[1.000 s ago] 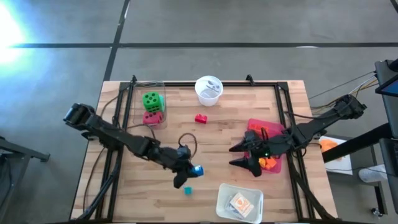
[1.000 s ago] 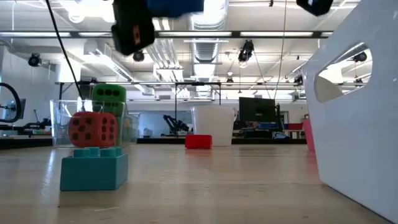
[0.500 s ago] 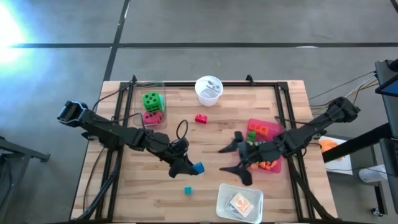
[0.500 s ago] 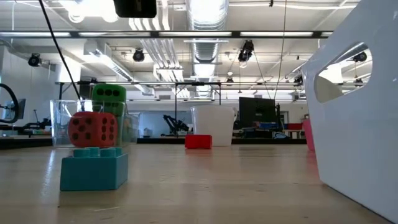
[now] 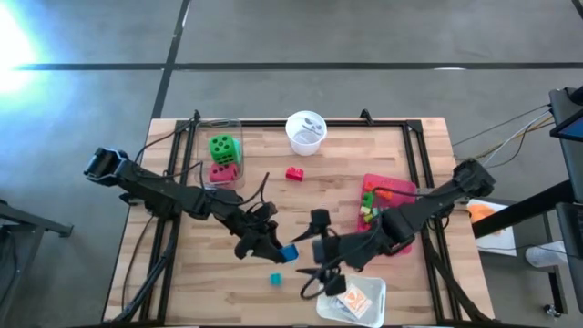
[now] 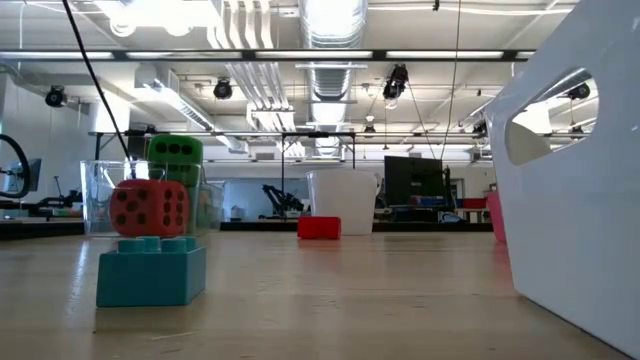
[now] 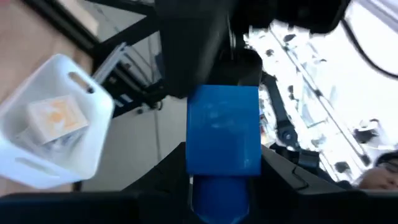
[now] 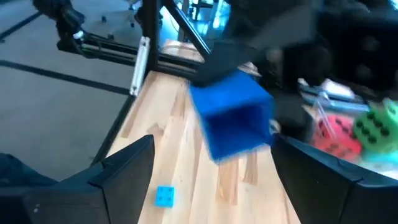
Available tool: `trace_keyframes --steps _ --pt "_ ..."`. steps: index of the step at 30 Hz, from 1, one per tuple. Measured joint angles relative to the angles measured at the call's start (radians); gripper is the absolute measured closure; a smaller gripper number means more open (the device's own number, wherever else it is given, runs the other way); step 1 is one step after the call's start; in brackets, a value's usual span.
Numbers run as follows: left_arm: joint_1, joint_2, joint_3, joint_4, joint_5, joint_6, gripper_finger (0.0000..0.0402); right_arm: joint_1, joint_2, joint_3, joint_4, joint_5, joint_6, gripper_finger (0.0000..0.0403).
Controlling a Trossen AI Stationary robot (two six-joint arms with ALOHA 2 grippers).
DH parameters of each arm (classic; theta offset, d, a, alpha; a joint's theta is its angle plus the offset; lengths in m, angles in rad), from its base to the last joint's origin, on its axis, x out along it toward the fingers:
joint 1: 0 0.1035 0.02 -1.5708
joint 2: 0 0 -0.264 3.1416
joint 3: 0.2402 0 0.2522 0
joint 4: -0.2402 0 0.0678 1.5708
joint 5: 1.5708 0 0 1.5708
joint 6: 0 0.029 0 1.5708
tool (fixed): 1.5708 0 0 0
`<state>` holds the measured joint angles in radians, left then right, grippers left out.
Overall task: Pick & Place Toys
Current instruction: Put the dark blue game piece into the pink bin
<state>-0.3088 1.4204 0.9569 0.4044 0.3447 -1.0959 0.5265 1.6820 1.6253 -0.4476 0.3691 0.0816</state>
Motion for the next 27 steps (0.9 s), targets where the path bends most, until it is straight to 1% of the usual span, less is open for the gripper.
trace_keyframes --steps 6,12,15,18,24,27 --pt "-0.002 0.0 0.0 0.014 0.039 -0.003 0.0271 0.011 0.101 0.167 -0.031 0.001 -0.084 0.009" --pt "-0.006 0.0 0.0 0.046 0.045 -0.002 0.0271 0.01 0.166 0.282 -0.095 0.0 -0.118 0.0091" --pt "-0.01 0.0 0.0 0.074 0.048 -0.001 0.0271 0.01 0.189 0.325 -0.112 -0.003 -0.133 0.0103" --pt "-0.013 0.0 0.0 0.101 0.057 0.012 0.0271 0.009 0.201 0.349 -0.104 0.001 -0.147 0.0135" --pt "-0.015 0.0 0.0 0.111 0.068 0.024 0.0271 0.008 0.195 0.351 -0.096 0.002 -0.161 0.0232" --pt "-0.018 0.001 0.0 0.125 0.074 0.025 0.0271 0.007 0.194 0.351 -0.093 -0.004 -0.164 0.027"
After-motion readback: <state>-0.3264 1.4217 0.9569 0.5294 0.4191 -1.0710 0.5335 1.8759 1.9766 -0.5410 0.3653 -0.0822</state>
